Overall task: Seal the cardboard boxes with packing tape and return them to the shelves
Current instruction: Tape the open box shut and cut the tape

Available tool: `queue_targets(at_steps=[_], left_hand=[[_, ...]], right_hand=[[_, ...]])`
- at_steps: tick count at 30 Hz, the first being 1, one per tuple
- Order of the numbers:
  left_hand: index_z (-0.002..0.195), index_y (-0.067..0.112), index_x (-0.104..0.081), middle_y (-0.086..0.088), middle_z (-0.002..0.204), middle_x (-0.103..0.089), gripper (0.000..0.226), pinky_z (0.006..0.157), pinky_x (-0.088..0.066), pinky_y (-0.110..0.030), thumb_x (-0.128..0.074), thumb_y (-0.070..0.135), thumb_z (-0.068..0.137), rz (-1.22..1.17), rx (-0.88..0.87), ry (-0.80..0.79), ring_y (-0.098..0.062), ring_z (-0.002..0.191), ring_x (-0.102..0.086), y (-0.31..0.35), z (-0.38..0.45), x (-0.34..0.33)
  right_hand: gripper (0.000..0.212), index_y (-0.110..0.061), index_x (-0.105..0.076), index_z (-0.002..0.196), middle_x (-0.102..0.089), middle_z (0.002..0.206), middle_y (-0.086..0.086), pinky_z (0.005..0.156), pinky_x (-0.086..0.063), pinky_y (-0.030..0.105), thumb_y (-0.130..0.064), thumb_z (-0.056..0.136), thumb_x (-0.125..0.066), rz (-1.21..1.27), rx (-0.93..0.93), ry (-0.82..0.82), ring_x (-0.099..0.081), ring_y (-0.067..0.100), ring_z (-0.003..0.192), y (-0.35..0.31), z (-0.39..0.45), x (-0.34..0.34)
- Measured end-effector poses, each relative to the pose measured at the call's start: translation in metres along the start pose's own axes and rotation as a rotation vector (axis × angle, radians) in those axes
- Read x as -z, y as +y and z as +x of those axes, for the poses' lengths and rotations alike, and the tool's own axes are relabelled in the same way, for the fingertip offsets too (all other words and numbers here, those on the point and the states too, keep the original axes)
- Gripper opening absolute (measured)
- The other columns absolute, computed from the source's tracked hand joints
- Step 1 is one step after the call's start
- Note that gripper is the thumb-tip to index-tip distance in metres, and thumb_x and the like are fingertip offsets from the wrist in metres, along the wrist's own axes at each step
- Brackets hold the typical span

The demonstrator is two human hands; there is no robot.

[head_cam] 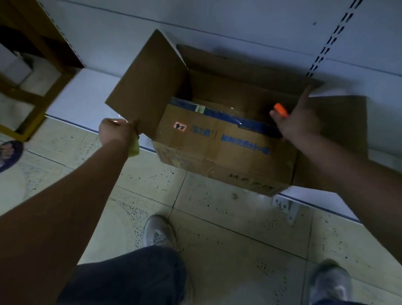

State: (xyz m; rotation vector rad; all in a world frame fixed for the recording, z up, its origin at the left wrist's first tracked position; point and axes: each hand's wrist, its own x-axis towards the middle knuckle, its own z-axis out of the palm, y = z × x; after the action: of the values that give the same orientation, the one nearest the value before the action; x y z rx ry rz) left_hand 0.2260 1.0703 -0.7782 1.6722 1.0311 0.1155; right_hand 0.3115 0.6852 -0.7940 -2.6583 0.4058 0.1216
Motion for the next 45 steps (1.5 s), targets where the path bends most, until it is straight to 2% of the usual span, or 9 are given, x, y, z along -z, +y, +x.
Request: queue_targets(at_steps=[6,9,13,17,22,27,32,37,45], left_hand=[[0.094,0.016,-0.06,0.0,0.08,-0.067,0.019,0.057,-0.045,-0.019,-0.075,0.027,0.088,0.103,-0.031,-0.032,-0.009,0.068,-0.063,-0.01,0.003,0.014],[0.093,0.015,-0.061,-0.012,0.091,-0.073,0.025,0.074,-0.059,-0.034,-0.081,0.022,0.079,0.11,-0.016,-0.085,-0.023,0.078,-0.072,-0.012,0.0,0.03],[0.097,0.0,-0.064,-0.023,0.088,-0.071,0.018,0.055,-0.059,-0.029,-0.074,0.003,0.082,0.039,0.047,-0.223,-0.022,0.059,-0.073,-0.011,-0.02,0.055],[0.12,0.0,-0.063,-0.021,0.095,-0.074,0.047,0.082,-0.061,-0.046,-0.075,0.029,0.085,0.089,0.095,-0.345,-0.031,0.081,-0.074,-0.012,-0.041,0.062],[0.109,0.009,-0.056,-0.002,0.097,-0.064,0.064,0.082,-0.054,-0.038,-0.078,0.058,0.075,0.865,-0.438,-0.369,-0.022,0.09,-0.062,-0.018,-0.095,0.031],[0.12,0.013,-0.043,-0.011,0.102,-0.068,0.044,0.058,-0.052,-0.034,-0.059,0.046,0.096,1.037,-0.582,-0.115,-0.03,0.086,-0.069,-0.041,-0.118,-0.011],[0.117,0.015,-0.05,-0.009,0.099,-0.067,0.017,0.05,-0.039,-0.03,-0.051,0.02,0.101,1.248,-0.813,-0.046,-0.027,0.075,-0.069,-0.049,-0.105,-0.029],[0.117,0.014,-0.052,-0.011,0.1,-0.065,0.023,0.058,-0.057,-0.036,-0.058,0.017,0.096,1.289,-1.02,-0.142,-0.029,0.071,-0.068,-0.066,-0.081,-0.007],[0.103,0.01,-0.062,-0.012,0.081,-0.067,0.027,0.047,-0.05,-0.03,-0.075,0.014,0.08,1.18,-1.222,-0.151,-0.03,0.058,-0.066,-0.066,-0.052,0.02]], right_hand=[[0.085,-0.011,-0.051,0.133,-0.059,0.128,0.014,0.073,-0.049,0.033,-0.07,0.074,-0.068,-0.364,0.278,-0.535,-0.063,0.019,0.079,-0.018,0.008,-0.01],[0.051,-0.017,-0.057,0.087,-0.065,0.09,0.009,0.062,-0.039,0.032,-0.064,0.074,-0.074,-0.427,0.47,-0.356,-0.051,0.019,0.072,-0.017,-0.017,-0.002],[0.02,-0.03,-0.064,0.084,-0.058,0.076,-0.01,0.055,-0.029,0.024,-0.047,0.083,-0.074,-0.457,0.882,-0.164,-0.059,0.016,0.07,-0.004,-0.064,0.064],[0.006,-0.036,-0.061,0.094,-0.056,0.089,-0.017,0.056,-0.038,0.017,-0.036,0.089,-0.065,-0.582,1.236,-0.431,-0.055,0.002,0.07,0.011,-0.142,0.097],[0.087,-0.043,-0.053,0.132,-0.05,0.123,-0.027,0.089,-0.043,0.014,-0.094,0.063,-0.038,-0.295,0.761,-0.855,-0.051,-0.007,0.106,0.041,-0.19,0.054],[0.03,-0.029,-0.06,0.125,-0.063,0.121,-0.001,0.094,-0.049,0.036,-0.035,0.096,-0.06,-0.176,0.521,-0.609,-0.06,0.016,0.11,0.047,-0.128,0.003],[0.081,-0.04,-0.011,0.157,-0.008,0.166,0.002,0.063,-0.046,0.028,-0.002,0.095,-0.047,-0.513,0.451,-0.54,-0.049,0.032,0.129,0.016,-0.071,-0.029],[0.072,-0.021,-0.025,0.15,-0.055,0.133,0.012,0.061,-0.047,0.037,-0.001,0.089,-0.059,-0.581,0.633,-0.042,-0.044,0.034,0.123,0.014,-0.05,-0.027],[0.097,-0.013,-0.015,0.156,-0.014,0.162,0.011,0.072,-0.053,0.037,-0.03,0.082,-0.075,-0.828,0.772,0.072,-0.04,0.035,0.127,-0.024,-0.022,-0.03]])
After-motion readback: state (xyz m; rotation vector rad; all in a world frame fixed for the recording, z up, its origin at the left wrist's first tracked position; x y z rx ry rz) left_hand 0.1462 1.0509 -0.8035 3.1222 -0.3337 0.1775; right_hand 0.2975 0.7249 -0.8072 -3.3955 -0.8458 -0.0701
